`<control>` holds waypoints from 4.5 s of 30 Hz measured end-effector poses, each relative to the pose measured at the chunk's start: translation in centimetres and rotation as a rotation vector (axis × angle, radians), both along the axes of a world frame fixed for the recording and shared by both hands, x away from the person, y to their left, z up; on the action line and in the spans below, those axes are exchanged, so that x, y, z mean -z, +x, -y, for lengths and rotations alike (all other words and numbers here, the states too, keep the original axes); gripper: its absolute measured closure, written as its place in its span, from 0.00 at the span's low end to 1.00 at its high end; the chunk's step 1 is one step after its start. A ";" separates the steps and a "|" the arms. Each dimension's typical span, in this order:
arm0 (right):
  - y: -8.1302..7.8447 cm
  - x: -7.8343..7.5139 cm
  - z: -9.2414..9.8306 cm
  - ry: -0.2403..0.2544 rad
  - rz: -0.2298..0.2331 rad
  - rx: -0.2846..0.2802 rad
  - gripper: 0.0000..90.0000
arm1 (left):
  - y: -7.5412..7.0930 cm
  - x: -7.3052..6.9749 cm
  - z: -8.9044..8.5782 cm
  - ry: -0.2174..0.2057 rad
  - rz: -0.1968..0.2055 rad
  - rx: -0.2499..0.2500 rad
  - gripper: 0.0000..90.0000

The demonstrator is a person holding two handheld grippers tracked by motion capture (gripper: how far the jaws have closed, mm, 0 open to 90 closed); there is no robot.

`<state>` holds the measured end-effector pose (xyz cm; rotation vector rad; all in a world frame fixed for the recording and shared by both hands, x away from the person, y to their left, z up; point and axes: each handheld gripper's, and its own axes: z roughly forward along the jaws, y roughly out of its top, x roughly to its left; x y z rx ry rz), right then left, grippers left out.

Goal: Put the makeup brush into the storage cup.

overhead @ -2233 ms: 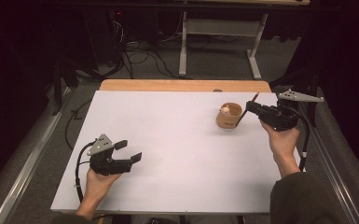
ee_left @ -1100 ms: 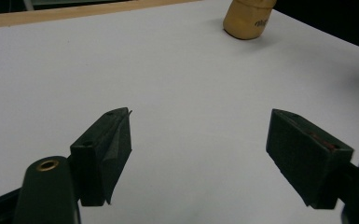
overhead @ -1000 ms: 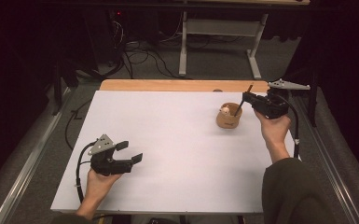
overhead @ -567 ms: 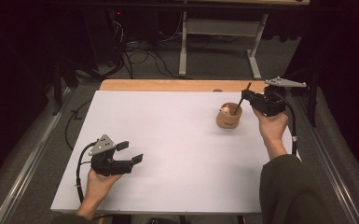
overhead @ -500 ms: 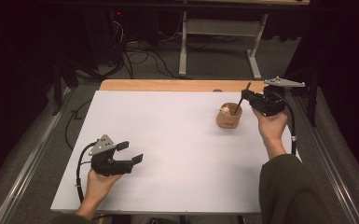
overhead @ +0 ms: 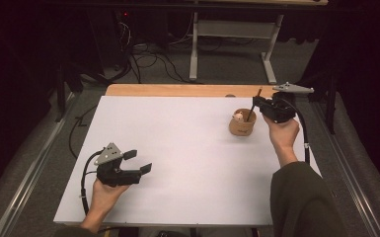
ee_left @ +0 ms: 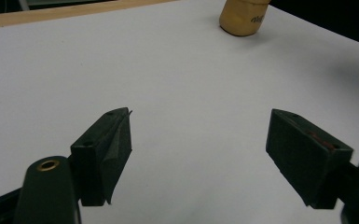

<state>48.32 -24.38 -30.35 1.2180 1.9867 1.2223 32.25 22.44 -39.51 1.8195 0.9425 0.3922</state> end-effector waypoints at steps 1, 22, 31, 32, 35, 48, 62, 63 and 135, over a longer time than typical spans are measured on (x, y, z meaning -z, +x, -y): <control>0.0 0.1 0.0 -0.006 -0.001 0.004 0.94 | 0.0 0.0 0.0 -0.001 0.000 0.000 0.25; 0.6 1.4 -0.3 -0.084 -0.055 0.028 0.94 | 0.1 0.1 0.1 0.004 -0.004 0.004 0.25; 1.0 1.8 -0.4 -0.097 -0.092 0.015 0.92 | 0.1 0.0 0.0 0.002 -0.003 0.004 0.26; 1.1 1.9 -0.4 -0.087 -0.100 0.009 0.85 | 0.1 0.0 0.1 0.002 -0.003 0.004 0.26; 1.1 2.0 -0.3 -0.050 -0.125 0.004 0.76 | 0.0 0.0 0.0 0.001 -0.003 0.003 0.26; 0.1 1.2 0.0 -0.004 -0.071 0.002 0.56 | 0.0 0.0 0.1 0.000 0.001 0.005 0.26; -1.1 1.3 0.2 0.022 -0.058 -0.035 0.51 | 0.0 0.0 0.0 -0.005 0.004 0.004 0.26; -1.2 1.3 0.3 0.025 -0.062 -0.034 0.51 | 0.0 0.0 -0.1 -0.006 0.004 0.003 0.26; -10.3 1.9 1.7 0.106 0.011 -0.211 0.48 | -0.1 0.0 -0.2 -0.023 0.009 -0.011 0.25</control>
